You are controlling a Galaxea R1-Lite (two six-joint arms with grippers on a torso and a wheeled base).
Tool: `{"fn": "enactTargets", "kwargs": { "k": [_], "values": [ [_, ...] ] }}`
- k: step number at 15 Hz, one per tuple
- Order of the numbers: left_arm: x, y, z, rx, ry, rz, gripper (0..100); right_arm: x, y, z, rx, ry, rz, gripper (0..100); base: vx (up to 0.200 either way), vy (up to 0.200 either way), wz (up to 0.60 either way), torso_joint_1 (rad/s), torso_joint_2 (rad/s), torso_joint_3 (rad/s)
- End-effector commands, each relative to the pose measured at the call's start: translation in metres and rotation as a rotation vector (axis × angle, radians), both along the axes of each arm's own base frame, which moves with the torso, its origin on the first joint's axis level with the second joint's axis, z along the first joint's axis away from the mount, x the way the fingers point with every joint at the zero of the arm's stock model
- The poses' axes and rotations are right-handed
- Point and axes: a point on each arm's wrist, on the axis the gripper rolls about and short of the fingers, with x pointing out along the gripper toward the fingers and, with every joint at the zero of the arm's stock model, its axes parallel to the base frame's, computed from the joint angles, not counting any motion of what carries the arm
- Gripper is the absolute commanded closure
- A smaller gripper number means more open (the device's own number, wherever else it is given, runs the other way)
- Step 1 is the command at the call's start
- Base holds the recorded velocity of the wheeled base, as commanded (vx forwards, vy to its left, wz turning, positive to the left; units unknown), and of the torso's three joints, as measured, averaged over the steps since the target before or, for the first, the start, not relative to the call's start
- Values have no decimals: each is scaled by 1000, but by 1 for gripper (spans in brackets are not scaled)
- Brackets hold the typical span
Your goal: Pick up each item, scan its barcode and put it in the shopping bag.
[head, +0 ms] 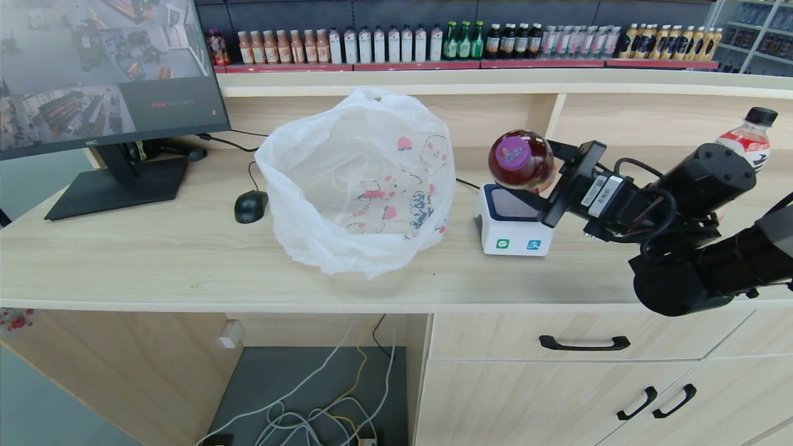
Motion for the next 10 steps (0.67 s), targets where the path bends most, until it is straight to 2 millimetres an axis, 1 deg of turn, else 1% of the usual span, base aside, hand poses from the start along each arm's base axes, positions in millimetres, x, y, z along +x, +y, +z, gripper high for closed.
{"fn": "enactTargets", "kwargs": {
  "k": [1, 10],
  "values": [
    [0, 0, 0, 0, -1, 0, 0, 3, 0, -4, -2, 8, -2, 100, 0, 0, 0, 0, 0, 0],
    [0, 0, 0, 0, -1, 0, 0, 2, 3, -9, -9, 22, 5, 100, 0, 0, 0, 0, 0, 0]
  ]
}}
